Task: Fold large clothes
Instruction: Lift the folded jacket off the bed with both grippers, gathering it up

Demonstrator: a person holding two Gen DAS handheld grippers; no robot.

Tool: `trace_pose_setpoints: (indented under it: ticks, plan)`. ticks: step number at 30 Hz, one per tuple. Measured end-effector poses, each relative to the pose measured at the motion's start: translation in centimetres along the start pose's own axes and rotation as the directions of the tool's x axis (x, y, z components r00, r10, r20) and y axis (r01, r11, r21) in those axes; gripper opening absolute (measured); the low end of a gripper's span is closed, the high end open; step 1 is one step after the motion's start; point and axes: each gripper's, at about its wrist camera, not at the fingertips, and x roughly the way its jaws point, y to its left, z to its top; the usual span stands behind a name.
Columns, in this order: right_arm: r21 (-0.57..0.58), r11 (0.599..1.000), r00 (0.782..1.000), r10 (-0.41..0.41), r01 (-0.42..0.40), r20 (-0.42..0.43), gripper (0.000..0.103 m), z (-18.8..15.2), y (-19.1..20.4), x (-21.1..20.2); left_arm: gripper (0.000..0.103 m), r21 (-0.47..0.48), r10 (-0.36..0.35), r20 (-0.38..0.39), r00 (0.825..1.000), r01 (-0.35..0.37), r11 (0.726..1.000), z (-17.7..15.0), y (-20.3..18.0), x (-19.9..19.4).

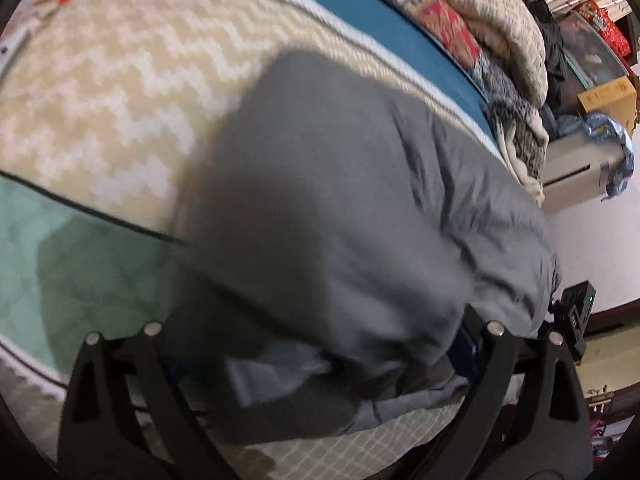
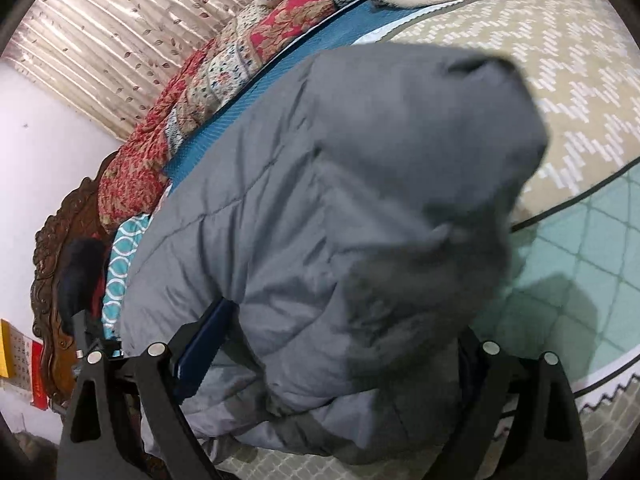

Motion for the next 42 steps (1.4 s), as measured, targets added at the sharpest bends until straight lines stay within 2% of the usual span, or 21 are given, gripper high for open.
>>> trace_pose_setpoints:
  ticks: [2,3,4,5,6,7,9,10,12,14,17,20,25,28,31,33,37,40,42]
  plan:
    - [-0.005,1.000,1.000,0.022,-0.022,-0.010,0.069,0.0,0.3,0.2,0.092,0.020,-0.012,0.019,1.000,0.012,1.000,-0.5,-0.9,0.2]
    - [-0.025,0.999,1.000,0.026,-0.027,-0.015,0.065,-0.1,0.9,0.5,0.087,0.031,-0.017,0.025,1.000,0.016,0.999,-0.5,-1.3,0.2]
    - [-0.049,0.999,1.000,0.018,-0.019,-0.021,0.049,-0.2,1.3,0.7,0.080,0.039,-0.010,0.035,0.999,0.008,0.999,-0.6,-1.5,0.2]
    - [-0.071,0.997,1.000,0.004,-0.006,-0.027,0.039,-0.2,1.8,0.9,0.066,0.046,0.000,0.042,0.999,-0.002,0.999,-0.6,-1.7,0.2]
    - [-0.094,0.996,0.999,-0.006,0.003,-0.034,0.025,-0.4,2.3,1.1,0.054,0.047,0.000,0.045,0.999,-0.003,0.999,-0.6,-1.7,0.0]
    - [-0.110,0.994,0.999,-0.005,0.002,-0.032,0.015,-0.5,2.8,1.1,0.048,0.046,-0.002,0.049,0.999,0.000,0.999,-0.6,-1.8,-0.2]
    - [-0.156,0.988,1.000,-0.022,0.019,-0.013,0.005,-0.6,4.0,0.7,0.032,0.063,0.015,0.069,0.998,-0.019,0.998,-0.7,-2.5,-1.0]
    - [-0.189,0.981,0.999,-0.042,0.042,0.001,0.000,-0.7,4.8,0.4,0.029,0.085,0.031,0.084,0.996,-0.039,0.996,-0.7,-3.0,-1.4]
    - [-0.240,0.968,0.998,-0.061,0.066,0.030,0.000,-0.8,6.2,-0.3,0.023,0.131,0.060,0.123,0.991,-0.076,0.988,-0.8,-4.5,-2.4]
    - [-0.280,0.958,0.997,-0.039,0.058,0.073,0.000,-0.7,7.8,-1.6,0.022,0.154,0.063,0.160,0.985,-0.087,0.984,-0.5,-5.8,-3.4]
    - [-0.321,0.946,0.993,-0.004,0.043,0.122,0.000,-0.5,9.7,-3.1,0.022,0.172,0.025,0.213,0.977,-0.063,0.983,0.0,-7.4,-5.5]
    - [-0.382,0.923,0.986,0.018,0.047,0.165,0.000,-0.3,12.1,-4.3,0.022,0.195,-0.003,0.277,0.961,-0.053,0.979,0.9,-9.0,-7.7]
    - [-0.434,0.898,0.977,0.018,0.078,0.213,0.000,-0.5,13.9,-4.9,0.022,0.189,-0.031,0.333,0.942,-0.035,0.981,2.4,-9.7,-8.9]
    - [-0.424,0.901,0.982,-0.007,0.089,0.190,0.000,-1.0,13.2,-3.9,0.022,0.184,-0.017,0.322,0.946,-0.045,0.982,1.7,-8.2,-8.8]
    - [-0.382,0.919,0.989,-0.041,0.094,0.144,0.000,-1.6,12.1,-2.6,0.022,0.170,0.013,0.277,0.961,-0.063,0.983,0.8,-6.7,-7.1]
    - [-0.350,0.929,0.990,-0.085,0.119,0.112,0.000,-2.4,10.6,-1.8,0.022,0.146,0.050,0.236,0.970,-0.086,0.986,0.1,-5.6,-5.4]
    - [-0.260,0.957,0.991,-0.122,0.131,0.050,0.000,-3.5,7.0,-0.6,0.023,0.118,0.131,0.191,0.973,-0.155,0.981,-0.7,-3.6,-3.0]
    - [-0.182,0.981,0.997,-0.071,0.073,0.017,0.000,-3.5,4.7,0.0,0.031,0.119,0.158,0.180,0.971,-0.181,0.976,-0.7,-2.7,-2.0]
    - [-0.127,0.991,0.999,-0.040,0.040,0.001,0.000,-3.5,4.1,0.9,0.049,0.136,0.204,0.183,0.962,-0.230,0.964,-0.7,-2.8,-1.4]
